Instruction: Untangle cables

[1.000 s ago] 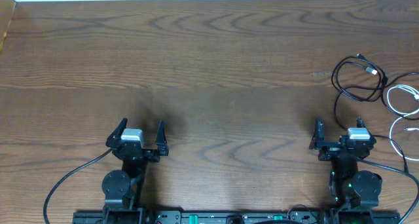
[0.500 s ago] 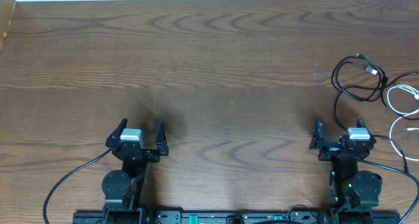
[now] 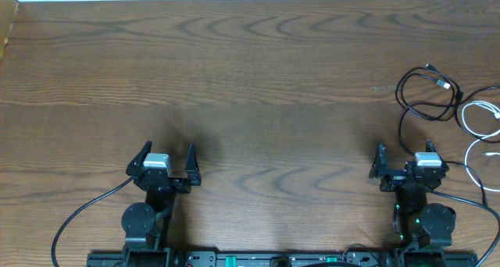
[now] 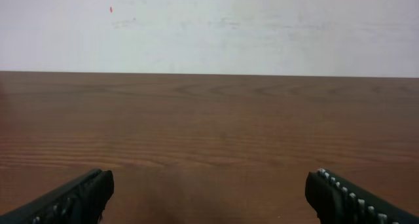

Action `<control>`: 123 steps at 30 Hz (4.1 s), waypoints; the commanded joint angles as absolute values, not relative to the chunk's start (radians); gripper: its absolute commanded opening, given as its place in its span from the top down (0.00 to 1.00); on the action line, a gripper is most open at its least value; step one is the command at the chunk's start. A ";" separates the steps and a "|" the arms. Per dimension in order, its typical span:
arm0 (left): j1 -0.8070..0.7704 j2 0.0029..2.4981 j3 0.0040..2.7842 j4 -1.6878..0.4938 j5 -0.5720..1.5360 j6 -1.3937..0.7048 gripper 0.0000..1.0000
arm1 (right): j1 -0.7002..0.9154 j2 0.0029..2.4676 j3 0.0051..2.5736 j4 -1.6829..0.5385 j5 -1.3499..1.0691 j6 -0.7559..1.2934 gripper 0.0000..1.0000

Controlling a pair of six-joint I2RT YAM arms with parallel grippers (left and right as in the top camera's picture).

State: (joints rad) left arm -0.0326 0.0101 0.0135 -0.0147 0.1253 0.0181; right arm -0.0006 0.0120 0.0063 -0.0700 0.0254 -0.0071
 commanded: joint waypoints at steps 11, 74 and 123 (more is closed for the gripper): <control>-0.030 0.001 0.004 -0.059 0.146 0.003 0.02 | -0.012 0.006 0.006 -0.074 0.023 0.007 0.01; -0.093 0.004 0.004 -0.051 0.250 0.145 0.02 | -0.012 0.006 0.006 -0.075 0.023 0.007 0.01; -0.093 0.004 0.004 -0.051 0.250 0.145 0.02 | -0.012 0.006 0.006 -0.075 0.023 0.007 0.01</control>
